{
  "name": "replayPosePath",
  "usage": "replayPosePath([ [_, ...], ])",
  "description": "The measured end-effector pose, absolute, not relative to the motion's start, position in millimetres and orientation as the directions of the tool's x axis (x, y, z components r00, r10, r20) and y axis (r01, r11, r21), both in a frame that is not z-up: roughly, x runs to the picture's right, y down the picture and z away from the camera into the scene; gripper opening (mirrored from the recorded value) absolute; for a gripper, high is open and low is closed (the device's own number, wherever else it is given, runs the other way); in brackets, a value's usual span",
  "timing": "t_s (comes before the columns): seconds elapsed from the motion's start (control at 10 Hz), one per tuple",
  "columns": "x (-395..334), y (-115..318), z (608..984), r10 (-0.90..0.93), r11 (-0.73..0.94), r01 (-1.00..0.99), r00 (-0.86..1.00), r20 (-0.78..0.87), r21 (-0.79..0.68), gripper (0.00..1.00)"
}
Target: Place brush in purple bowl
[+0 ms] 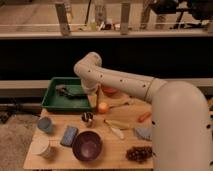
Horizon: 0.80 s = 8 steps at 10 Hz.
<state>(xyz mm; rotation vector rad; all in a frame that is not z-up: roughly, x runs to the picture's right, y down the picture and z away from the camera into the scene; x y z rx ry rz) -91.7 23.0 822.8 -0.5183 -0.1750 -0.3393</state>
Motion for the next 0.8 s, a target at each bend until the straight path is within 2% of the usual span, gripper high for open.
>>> replayPosePath([
  [0.8, -126.4, 11.8, 847.9, -0.212, 0.846, 0.319, 0.936, 0.28, -0.427, 0.8],
])
